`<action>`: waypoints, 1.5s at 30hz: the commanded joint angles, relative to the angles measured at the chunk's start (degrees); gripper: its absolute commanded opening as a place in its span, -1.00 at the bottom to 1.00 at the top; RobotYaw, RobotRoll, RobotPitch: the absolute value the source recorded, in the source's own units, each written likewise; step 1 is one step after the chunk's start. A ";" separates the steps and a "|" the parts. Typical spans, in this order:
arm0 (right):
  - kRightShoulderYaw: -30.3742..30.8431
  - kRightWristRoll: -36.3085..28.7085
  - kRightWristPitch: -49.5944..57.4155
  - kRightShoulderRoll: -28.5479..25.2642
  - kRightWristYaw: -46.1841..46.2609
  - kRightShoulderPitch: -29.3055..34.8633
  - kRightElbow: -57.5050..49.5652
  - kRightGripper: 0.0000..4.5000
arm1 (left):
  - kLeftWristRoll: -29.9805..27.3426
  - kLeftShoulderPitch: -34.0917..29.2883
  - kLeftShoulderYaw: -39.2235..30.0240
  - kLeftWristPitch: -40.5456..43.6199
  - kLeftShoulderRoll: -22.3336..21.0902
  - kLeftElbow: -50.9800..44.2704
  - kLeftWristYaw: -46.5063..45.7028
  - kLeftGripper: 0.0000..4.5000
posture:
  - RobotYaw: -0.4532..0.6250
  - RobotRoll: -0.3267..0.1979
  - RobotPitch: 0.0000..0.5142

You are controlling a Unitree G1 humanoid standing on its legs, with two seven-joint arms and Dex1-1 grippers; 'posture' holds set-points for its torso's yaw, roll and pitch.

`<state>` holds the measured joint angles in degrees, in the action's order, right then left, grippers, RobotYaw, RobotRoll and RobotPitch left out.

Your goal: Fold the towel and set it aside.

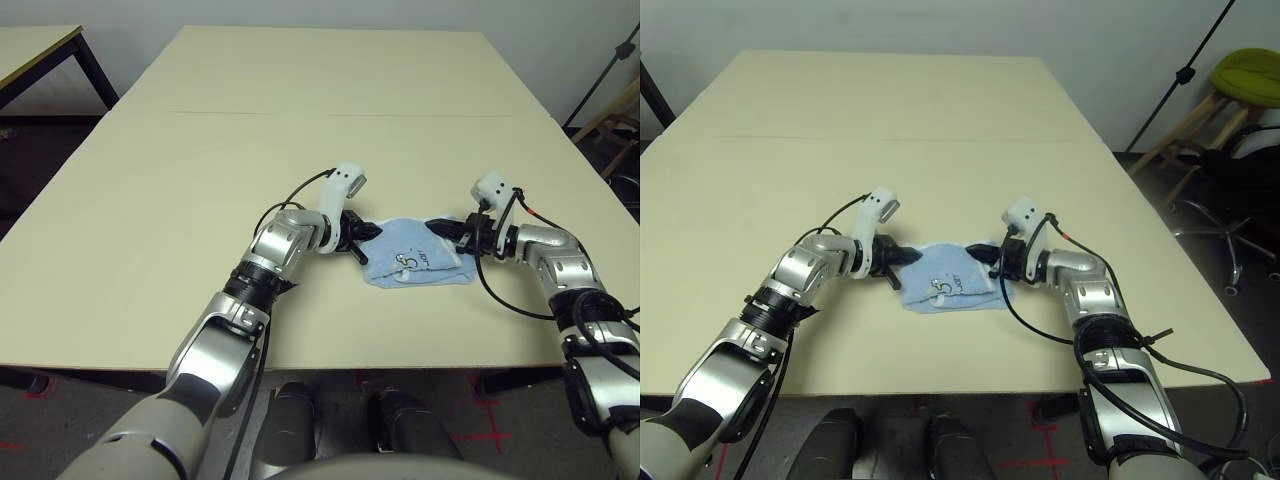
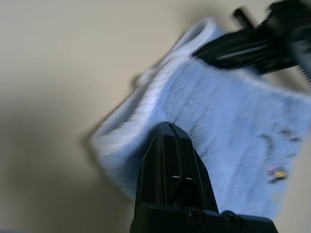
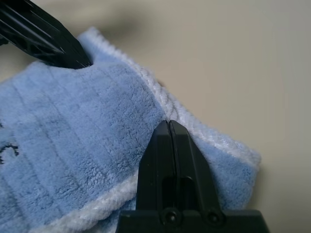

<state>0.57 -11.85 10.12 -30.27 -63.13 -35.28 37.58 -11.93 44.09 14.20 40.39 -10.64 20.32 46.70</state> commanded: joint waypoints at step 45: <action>8.64 -0.64 46.12 -8.52 -14.84 -16.40 16.75 0.99 | -8.97 -12.24 -11.15 2.45 -25.23 -18.77 6.22 0.98 | 0.11 0.25 -0.54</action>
<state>7.81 -13.29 55.67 -39.49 -77.28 -52.78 54.37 -20.64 32.50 3.41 42.56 -35.28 2.24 52.71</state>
